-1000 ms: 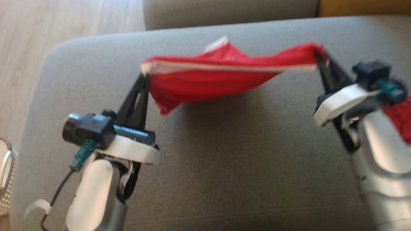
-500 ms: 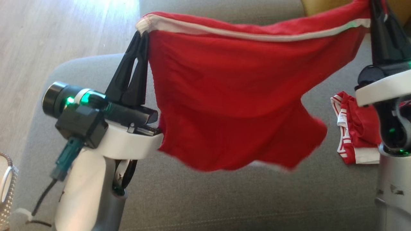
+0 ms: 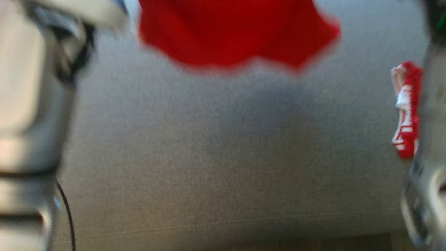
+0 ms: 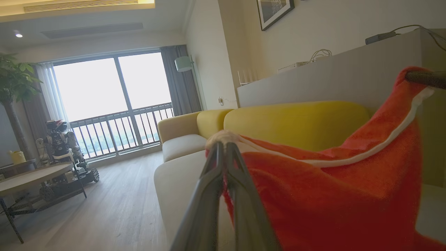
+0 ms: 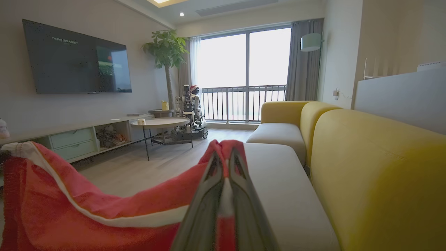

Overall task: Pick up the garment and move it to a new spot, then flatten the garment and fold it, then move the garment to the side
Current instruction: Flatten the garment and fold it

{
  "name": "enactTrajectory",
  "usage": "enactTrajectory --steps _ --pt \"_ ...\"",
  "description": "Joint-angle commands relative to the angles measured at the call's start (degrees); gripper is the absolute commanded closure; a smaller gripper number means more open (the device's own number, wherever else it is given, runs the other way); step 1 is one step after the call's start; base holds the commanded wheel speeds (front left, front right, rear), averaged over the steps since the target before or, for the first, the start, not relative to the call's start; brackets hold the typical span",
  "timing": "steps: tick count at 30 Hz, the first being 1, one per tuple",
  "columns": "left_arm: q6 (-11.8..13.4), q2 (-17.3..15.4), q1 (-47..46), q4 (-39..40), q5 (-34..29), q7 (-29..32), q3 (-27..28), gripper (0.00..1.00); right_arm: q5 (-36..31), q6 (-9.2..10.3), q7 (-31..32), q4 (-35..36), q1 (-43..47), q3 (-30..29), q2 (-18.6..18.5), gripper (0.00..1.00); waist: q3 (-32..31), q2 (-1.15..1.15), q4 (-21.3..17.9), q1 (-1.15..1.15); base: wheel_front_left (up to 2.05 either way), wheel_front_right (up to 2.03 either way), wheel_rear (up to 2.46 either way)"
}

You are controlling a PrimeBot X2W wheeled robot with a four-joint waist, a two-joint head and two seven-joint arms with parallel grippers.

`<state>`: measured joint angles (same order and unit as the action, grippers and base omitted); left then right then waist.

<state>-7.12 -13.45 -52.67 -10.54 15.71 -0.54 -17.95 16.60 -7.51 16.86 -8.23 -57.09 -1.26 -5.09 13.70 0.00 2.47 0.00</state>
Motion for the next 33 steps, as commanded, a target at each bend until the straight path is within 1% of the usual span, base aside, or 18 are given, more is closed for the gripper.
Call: enactTrajectory --steps 1,4,6,8,11,13,14,18,21,24,26,29,33 --pt "-0.33 -3.01 -7.70 -0.64 0.16 -1.67 0.59 1.00 -0.89 0.02 -2.55 -1.34 -6.77 0.69 -0.25 1.00 9.42 0.00 0.71 0.00 0.00 0.00 0.00" --pt "-0.34 -3.57 -16.76 -7.19 1.67 -4.56 -1.02 1.00 -2.63 0.02 -8.44 -9.85 -16.27 -0.37 -0.29 1.00 13.68 0.00 0.94 0.00 0.00 0.00 0.00" --pt "-0.35 -3.68 -21.21 -11.44 1.67 -6.99 -2.03 1.00 -3.33 0.02 -12.65 -15.43 -20.72 -2.00 0.06 1.00 15.77 0.00 1.26 0.00 0.00 0.00 0.00" --pt "-0.35 -3.55 -24.28 -15.84 1.28 -9.44 -2.77 1.00 -4.75 0.02 -16.75 -20.52 -23.60 -3.78 0.42 1.00 17.74 0.00 1.52 0.00 0.00 0.00 0.00" --pt "-0.35 -2.85 -25.51 -22.00 1.06 -11.69 -5.21 1.00 -5.27 0.02 -21.10 -28.17 -24.09 -4.96 1.43 1.00 19.67 0.00 1.71 0.00 0.00 0.00 0.00" --pt "-0.35 -2.07 -24.58 -24.77 2.84 -12.58 -7.76 1.00 -4.92 0.02 -22.65 -32.97 -22.84 -4.14 1.83 1.00 20.59 0.00 1.83 0.00 0.00 0.00 0.00" --pt "-0.35 -2.07 -24.58 -24.77 2.84 -12.58 -7.76 1.00 -4.92 0.02 -22.65 -32.97 -22.84 -4.14 1.83 1.00 20.59 0.00 1.83 0.00 0.00 0.00 0.00" --pt "-0.36 -1.97 -20.89 -28.77 5.39 -13.89 -12.77 1.00 -3.90 0.02 -24.43 -41.60 -18.57 -1.75 2.10 1.00 20.75 0.00 2.28 0.00 0.00 0.00 0.00" --pt "-0.36 -1.90 -16.82 -30.15 7.21 -14.30 -16.37 1.00 -2.60 0.02 -24.84 -46.59 -15.56 0.00 2.16 1.00 19.55 0.00 2.68 0.00 0.00 0.00 0.00" --pt "-0.36 -2.60 -12.14 -30.54 7.99 -14.41 -19.73 1.00 -1.14 0.02 -24.63 -50.60 -12.64 1.14 2.16 1.00 17.57 0.00 2.83 0.00 0.00 0.00 0.00" --pt "-0.36 -3.25 -8.77 -30.19 7.76 -14.43 -20.41 1.00 -0.43 0.02 -24.18 -53.02 -10.73 1.71 1.89 1.00 15.92 0.00 2.78 0.00 0.00 0.00 0.00" --pt "-0.36 -2.93 -3.33 -29.84 8.92 -14.44 -19.58 1.00 -1.09 0.02 -22.66 -56.29 -8.31 4.10 0.92 1.00 13.39 0.00 2.56 0.00 0.00 0.00 0.00" --pt "-0.36 -2.89 2.01 -29.28 7.49 -14.44 -19.99 1.00 -0.99 0.02 -20.07 -59.23 -6.37 6.71 -0.26 1.00 10.14 0.00 2.53 0.00 0.00 0.00 0.00"
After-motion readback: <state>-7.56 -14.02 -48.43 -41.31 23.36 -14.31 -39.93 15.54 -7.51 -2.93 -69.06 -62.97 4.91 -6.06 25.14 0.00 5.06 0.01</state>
